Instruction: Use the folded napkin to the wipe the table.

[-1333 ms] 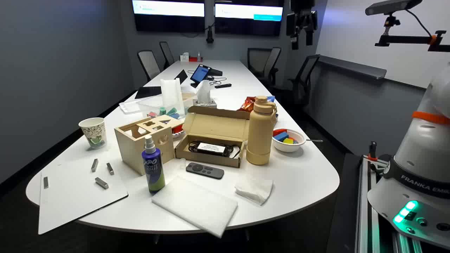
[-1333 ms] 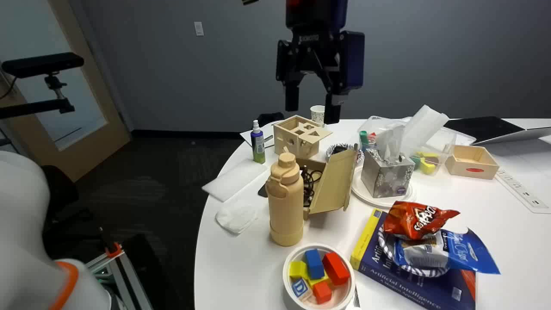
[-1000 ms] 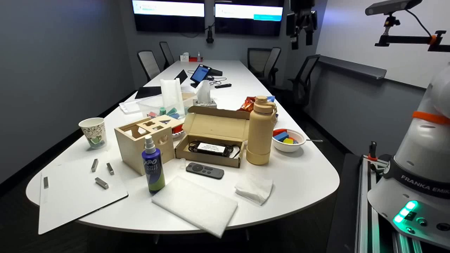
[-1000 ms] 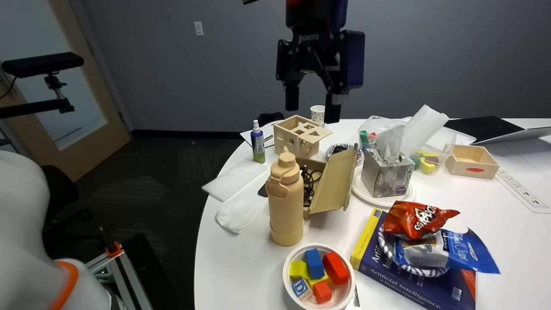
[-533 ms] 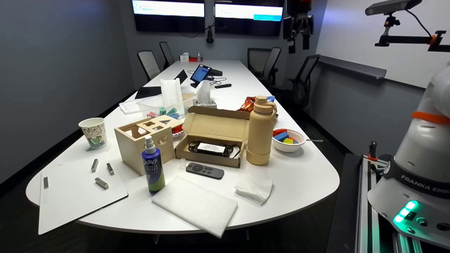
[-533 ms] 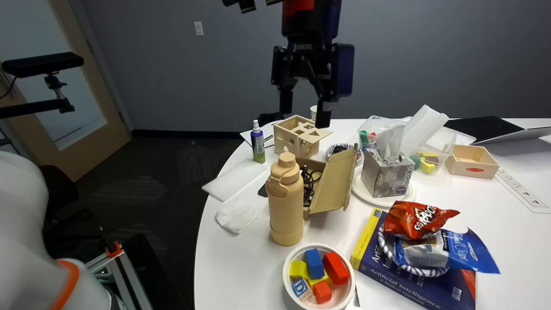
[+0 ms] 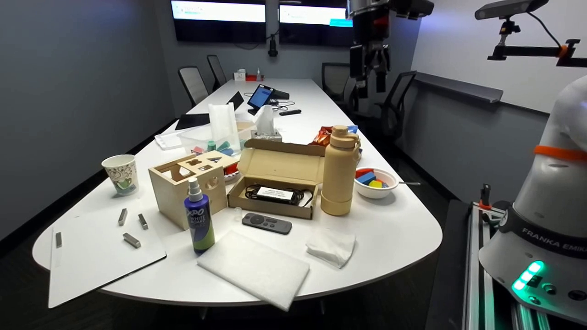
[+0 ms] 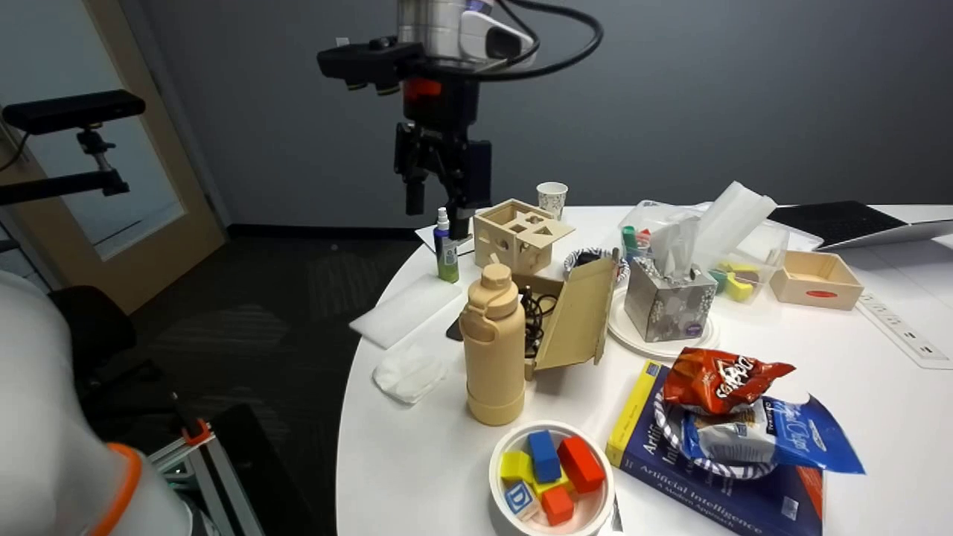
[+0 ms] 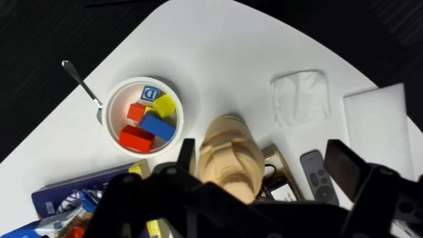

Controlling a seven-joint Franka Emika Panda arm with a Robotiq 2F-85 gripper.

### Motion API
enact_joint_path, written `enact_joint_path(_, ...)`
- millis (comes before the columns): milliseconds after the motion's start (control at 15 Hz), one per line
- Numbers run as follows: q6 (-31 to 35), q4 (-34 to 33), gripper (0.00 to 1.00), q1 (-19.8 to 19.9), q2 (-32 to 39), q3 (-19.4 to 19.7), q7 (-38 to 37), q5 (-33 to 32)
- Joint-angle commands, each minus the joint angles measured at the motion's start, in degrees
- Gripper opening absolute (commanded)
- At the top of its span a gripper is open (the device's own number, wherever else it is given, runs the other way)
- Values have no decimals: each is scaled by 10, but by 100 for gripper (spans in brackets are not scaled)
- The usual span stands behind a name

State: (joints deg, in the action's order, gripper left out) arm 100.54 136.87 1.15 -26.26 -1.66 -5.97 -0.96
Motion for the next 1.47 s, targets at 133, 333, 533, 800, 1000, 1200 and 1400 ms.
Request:
enact_joint_path(133,135,85,100,-51,-29,-64,-77,47)
enact_joint_path(333,237,102,100,-67,15,-85,-101,61)
enact_joint_path(533,331,112,100,-69,80,-97,-116,56)
enact_joint_path(800,385,105,100,-78,169,-94,-106,65)
enact_joint_path(1000,396,95,100,-86,225,-92,-98,72)
enact_joint_path(1200,384,80,100,-93,273,-92,-83,86)
enact_joint_path(1400,405,73,100,-97,319,-93,-77,93)
